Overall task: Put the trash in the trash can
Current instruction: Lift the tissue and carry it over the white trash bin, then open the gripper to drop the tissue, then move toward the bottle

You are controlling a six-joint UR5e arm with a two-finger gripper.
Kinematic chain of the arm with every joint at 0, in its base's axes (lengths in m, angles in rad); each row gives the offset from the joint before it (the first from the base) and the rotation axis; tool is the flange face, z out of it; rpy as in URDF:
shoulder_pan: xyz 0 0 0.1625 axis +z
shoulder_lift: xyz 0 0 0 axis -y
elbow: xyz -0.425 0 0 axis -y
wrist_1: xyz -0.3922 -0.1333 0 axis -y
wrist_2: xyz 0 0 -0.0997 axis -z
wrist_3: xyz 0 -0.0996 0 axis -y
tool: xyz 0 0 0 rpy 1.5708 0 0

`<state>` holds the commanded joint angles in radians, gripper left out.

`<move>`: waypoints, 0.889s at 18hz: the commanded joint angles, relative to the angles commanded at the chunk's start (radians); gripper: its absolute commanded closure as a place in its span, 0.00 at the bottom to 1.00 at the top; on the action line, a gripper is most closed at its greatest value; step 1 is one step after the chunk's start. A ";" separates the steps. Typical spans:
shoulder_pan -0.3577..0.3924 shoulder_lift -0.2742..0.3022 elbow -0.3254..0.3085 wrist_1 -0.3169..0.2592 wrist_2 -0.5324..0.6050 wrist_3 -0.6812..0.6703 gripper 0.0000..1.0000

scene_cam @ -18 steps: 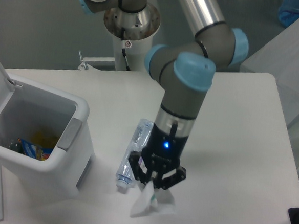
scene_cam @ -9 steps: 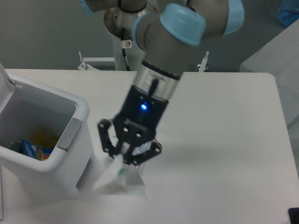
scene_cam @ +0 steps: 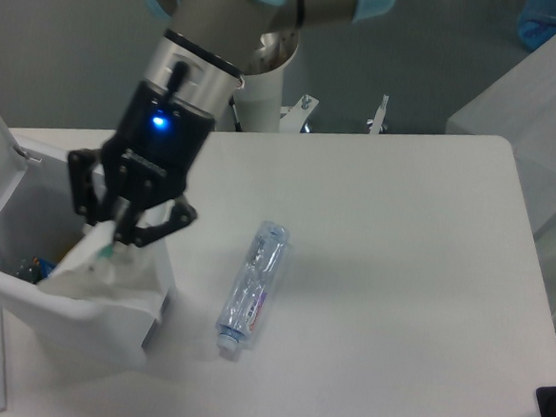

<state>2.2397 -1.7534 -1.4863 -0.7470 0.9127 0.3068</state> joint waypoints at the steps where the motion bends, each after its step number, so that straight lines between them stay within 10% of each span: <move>1: -0.008 0.012 -0.014 0.000 0.000 0.003 0.95; 5: -0.043 0.060 -0.078 0.000 0.003 0.015 0.85; 7: -0.046 0.074 -0.110 0.002 0.000 0.026 0.64; 10: -0.054 0.078 -0.126 0.002 0.009 0.064 0.01; 16: -0.052 0.077 -0.112 0.003 0.008 0.072 0.00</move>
<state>2.1875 -1.6766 -1.5985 -0.7440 0.9204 0.3789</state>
